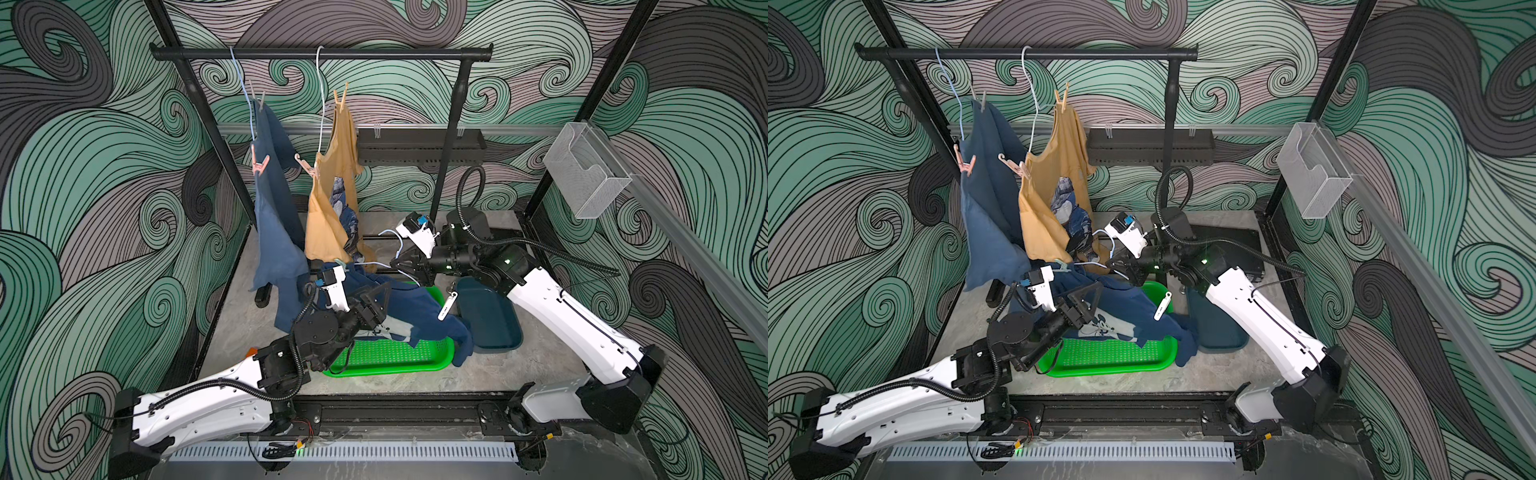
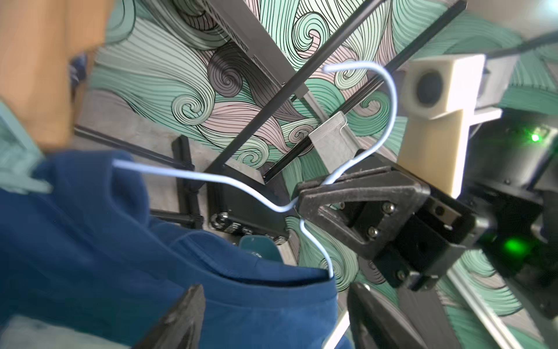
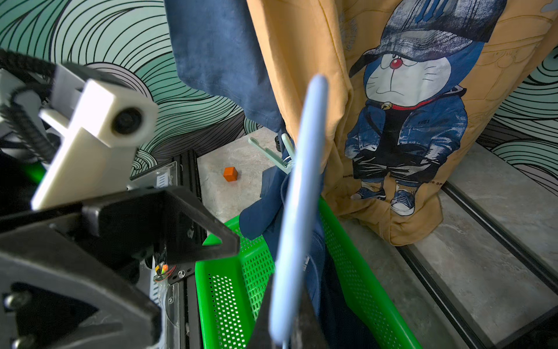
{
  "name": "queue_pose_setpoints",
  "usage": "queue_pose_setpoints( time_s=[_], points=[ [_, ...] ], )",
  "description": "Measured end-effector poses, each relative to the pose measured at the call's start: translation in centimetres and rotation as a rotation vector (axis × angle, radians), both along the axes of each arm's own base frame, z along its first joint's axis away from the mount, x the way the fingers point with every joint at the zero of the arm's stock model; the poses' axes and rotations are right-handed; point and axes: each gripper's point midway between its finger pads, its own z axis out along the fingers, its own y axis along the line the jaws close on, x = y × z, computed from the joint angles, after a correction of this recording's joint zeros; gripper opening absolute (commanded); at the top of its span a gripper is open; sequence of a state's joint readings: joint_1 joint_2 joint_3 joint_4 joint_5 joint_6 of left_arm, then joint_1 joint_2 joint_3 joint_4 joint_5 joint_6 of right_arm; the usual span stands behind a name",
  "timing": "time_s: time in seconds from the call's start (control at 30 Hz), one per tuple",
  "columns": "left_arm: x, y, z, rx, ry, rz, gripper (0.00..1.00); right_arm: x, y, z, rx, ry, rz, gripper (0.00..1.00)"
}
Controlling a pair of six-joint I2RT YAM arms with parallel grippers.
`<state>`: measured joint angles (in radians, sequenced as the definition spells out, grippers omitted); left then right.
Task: Remove the clothespins securing t-shirts to the hanger
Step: Pick up the hanger from the clothes rail, then remove the clothespin from the hanger.
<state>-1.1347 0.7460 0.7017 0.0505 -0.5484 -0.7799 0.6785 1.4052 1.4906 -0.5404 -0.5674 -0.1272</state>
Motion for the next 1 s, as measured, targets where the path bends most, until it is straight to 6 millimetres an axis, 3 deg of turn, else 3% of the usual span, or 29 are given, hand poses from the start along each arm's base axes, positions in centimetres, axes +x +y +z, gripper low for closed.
queue_pose_setpoints(
  time_s=[0.13, 0.3, 0.37, 0.53, 0.63, 0.83, 1.0],
  points=[
    [-1.1, 2.0, 1.6, 0.171, -0.088, -0.023, 0.75, 0.0, -0.3, 0.1, 0.002, -0.013, 0.023, 0.00],
    [-1.6, 3.7, 5.8, 0.403, -0.201, -0.040, 0.74, 0.1, -0.7, 0.2, 0.009, -0.034, 0.055, 0.00],
    [-1.5, 4.1, 7.7, 0.500, -0.250, -0.042, 0.77, 0.0, -0.8, 0.3, 0.009, -0.050, 0.074, 0.00],
    [-1.8, 4.5, 10.4, 0.754, -0.396, -0.089, 0.85, -0.5, -0.9, 0.3, 0.031, -0.065, 0.157, 0.00],
    [-2.3, 5.0, 11.0, 0.896, -0.474, -0.132, 0.88, -1.0, -1.1, 0.0, 0.037, -0.081, 0.219, 0.00],
    [-4.5, 6.9, 10.4, 1.162, -0.608, -0.290, 0.92, -2.0, -1.6, -0.6, -0.001, -0.158, 0.310, 0.00],
    [-6.3, 9.5, 10.5, 1.303, -0.640, -0.387, 0.92, -2.5, -2.0, 0.4, -0.029, -0.238, 0.363, 0.00]
  ],
)
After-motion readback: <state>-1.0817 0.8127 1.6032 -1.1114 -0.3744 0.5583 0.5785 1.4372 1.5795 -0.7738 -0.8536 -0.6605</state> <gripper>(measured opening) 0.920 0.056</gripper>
